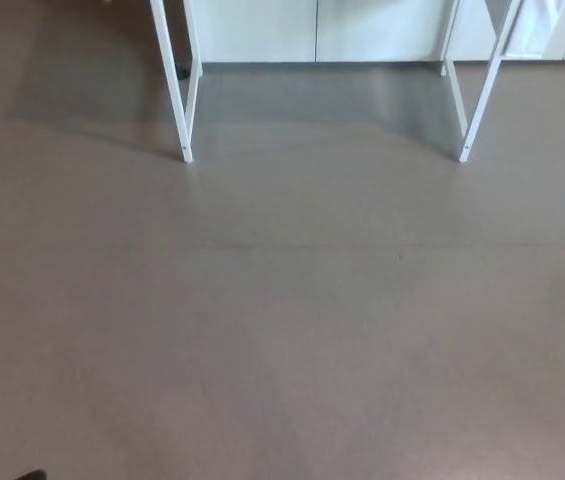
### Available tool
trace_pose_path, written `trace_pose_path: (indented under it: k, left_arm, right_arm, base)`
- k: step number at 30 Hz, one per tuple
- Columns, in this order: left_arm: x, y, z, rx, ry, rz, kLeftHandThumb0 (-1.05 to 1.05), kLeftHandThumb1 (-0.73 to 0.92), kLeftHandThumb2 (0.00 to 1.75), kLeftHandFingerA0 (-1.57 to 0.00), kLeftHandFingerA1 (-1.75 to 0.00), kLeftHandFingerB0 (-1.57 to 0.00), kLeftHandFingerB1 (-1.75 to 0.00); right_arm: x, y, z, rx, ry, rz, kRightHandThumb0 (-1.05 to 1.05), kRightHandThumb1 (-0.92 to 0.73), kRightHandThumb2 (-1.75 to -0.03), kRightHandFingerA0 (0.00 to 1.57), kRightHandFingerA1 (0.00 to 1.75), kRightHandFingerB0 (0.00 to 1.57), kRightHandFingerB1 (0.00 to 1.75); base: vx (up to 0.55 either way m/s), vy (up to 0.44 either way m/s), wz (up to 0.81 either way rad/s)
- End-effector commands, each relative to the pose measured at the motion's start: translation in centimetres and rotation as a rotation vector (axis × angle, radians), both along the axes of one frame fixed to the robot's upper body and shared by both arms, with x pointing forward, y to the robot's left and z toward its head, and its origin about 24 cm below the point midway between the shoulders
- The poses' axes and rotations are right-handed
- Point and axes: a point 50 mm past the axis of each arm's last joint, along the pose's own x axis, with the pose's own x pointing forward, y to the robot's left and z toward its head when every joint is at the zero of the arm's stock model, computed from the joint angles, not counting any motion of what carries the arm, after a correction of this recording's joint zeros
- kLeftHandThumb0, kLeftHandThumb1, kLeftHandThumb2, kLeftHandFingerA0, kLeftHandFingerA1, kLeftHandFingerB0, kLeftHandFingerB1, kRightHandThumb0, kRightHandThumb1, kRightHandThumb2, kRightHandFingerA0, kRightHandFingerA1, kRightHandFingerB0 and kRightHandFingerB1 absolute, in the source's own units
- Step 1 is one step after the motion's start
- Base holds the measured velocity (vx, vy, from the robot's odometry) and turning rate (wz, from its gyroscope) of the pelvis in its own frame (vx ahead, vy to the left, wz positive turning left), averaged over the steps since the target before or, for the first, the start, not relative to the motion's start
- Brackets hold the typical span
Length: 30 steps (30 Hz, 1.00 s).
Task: The robot walk towards a table in front and uses its left hand to pick up the pot from the base and places it on the table
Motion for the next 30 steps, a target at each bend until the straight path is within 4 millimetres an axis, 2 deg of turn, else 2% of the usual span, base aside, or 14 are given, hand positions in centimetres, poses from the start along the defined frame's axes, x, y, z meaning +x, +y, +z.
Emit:
trace_pose_path:
  k: [1,17,30]
  left_arm:
    - [-0.17,0.78,0.36,0.038,-0.004,-0.011,-0.27,0.53,0.60,-0.22,-0.40,-0.20,-0.34]
    - [0.21,0.73,0.54,0.042,-0.008,-0.025,-0.26,0.53,0.61,-0.23,-0.41,-0.21,-0.35]
    - [0.16,0.87,0.56,0.042,-0.012,-0.028,-0.26,0.54,0.60,-0.26,-0.43,-0.25,-0.36]
  right_arm:
    - [-0.09,0.02,0.01,-0.009,-0.007,0.008,0.00,-0.91,-1.28,0.10,0.55,0.09,0.54]
    - [0.12,0.03,-0.10,0.003,-0.002,0.003,0.00,-0.91,-1.29,0.09,0.55,0.08,0.54]
    - [0.22,0.13,-0.12,-0.007,0.007,0.015,0.01,-0.91,-1.28,0.09,0.55,0.08,0.54]
  base:
    - [0.19,-0.030,-0.03]
    - [0.23,0.143,-0.06]
    - [0.30,-0.073,0.09]
